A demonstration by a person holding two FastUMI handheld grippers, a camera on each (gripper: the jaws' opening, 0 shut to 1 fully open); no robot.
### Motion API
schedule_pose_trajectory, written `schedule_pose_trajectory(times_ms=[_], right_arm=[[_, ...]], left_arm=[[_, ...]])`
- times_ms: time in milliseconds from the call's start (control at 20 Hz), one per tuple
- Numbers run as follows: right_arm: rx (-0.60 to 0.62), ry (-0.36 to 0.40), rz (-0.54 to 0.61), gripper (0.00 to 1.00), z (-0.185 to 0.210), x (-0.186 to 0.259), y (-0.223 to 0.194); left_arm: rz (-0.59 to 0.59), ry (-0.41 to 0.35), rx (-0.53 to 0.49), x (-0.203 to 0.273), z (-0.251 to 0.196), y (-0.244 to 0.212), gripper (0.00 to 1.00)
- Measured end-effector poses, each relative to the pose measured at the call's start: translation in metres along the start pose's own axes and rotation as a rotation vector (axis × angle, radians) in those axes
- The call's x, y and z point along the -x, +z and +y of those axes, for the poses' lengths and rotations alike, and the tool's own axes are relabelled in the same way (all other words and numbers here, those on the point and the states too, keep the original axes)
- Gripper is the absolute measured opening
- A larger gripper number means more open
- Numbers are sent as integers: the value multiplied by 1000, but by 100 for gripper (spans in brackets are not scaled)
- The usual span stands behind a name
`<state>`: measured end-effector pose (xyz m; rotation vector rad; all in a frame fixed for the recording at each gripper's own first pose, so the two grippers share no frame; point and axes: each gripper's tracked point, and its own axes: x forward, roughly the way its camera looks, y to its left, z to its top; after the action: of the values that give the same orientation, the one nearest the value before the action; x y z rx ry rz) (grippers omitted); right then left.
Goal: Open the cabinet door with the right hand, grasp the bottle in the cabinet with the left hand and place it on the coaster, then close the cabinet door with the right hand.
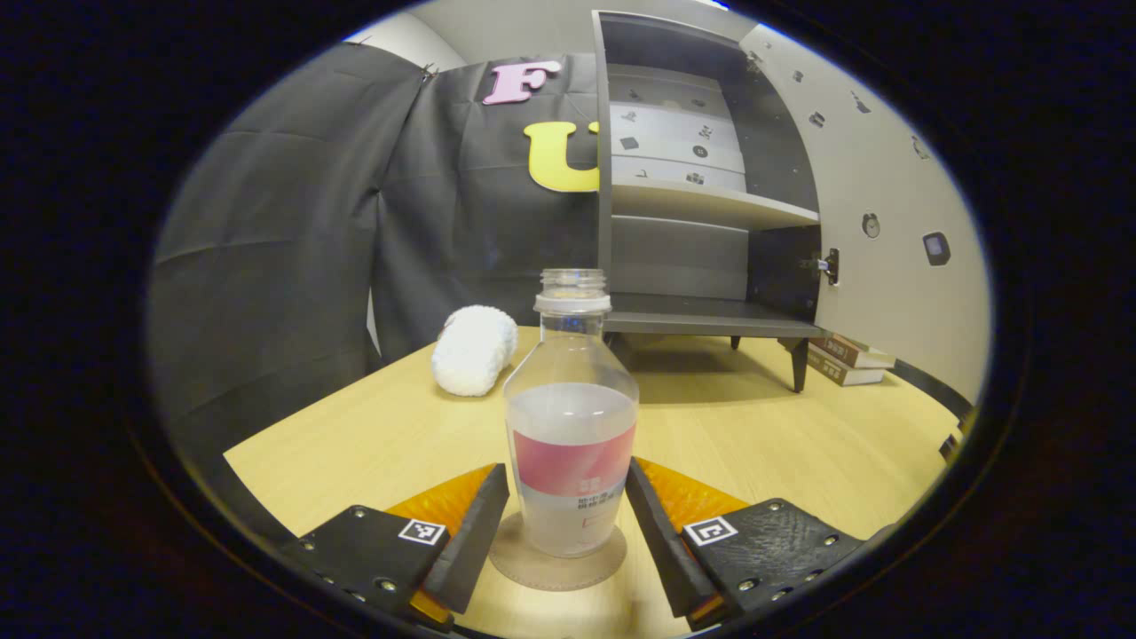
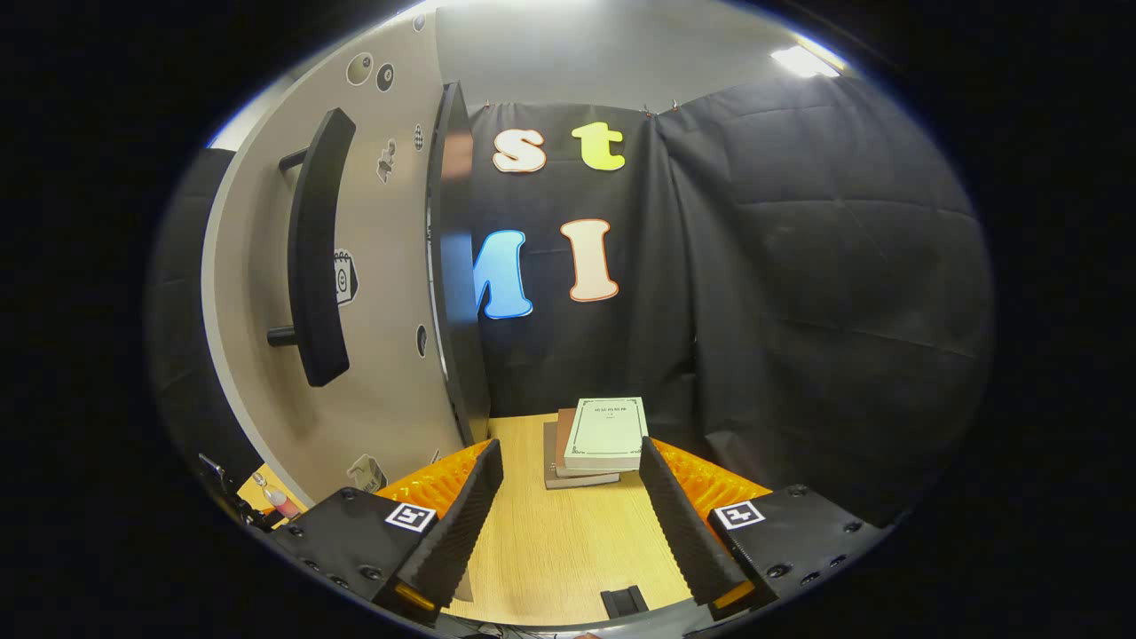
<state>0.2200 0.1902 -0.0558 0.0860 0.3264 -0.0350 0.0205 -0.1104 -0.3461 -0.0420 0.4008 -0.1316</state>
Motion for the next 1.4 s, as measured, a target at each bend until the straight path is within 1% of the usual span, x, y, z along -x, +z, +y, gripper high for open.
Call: schedule_pose_trajectory(times_ms=[50, 250, 400, 450, 600, 850, 1050, 1150, 1250, 1400], right_arm=[[-2, -2, -2, 98, -2, 0, 1], [-24, -2, -4, 98, -7, 2, 1], [-38, 0, -18, 98, -11, 4, 8], [-45, 5, -25, 98, -10, 4, 11], [-69, 28, -54, 98, -9, 5, 24], [-118, 81, -98, 98, -6, 7, 47], [-105, 111, -130, 98, -3, 6, 67], [-89, 142, -152, 98, 8, 8, 79], [-74, 190, -168, 98, 24, 10, 89], [-31, 232, -189, 98, 40, 13, 100]], left_arm=[[2, 6, 1, 1, -2, 1, 80], [-9, 14, 31, 2, -1, 10, 80], [-34, 21, 15, 11, -3, 38, 82], [-43, 21, 7, 16, -2, 48, 80], [-77, 17, -1, 30, -7, 80, 84], [-137, 31, 12, 62, -6, 136, 82], [-197, 43, 28, 93, 1, 190, 80], [-216, 49, 17, 101, 6, 214, 81], [-229, 51, 6, 103, 13, 232, 82], [-273, 67, 17, 109, 26, 263, 80]])
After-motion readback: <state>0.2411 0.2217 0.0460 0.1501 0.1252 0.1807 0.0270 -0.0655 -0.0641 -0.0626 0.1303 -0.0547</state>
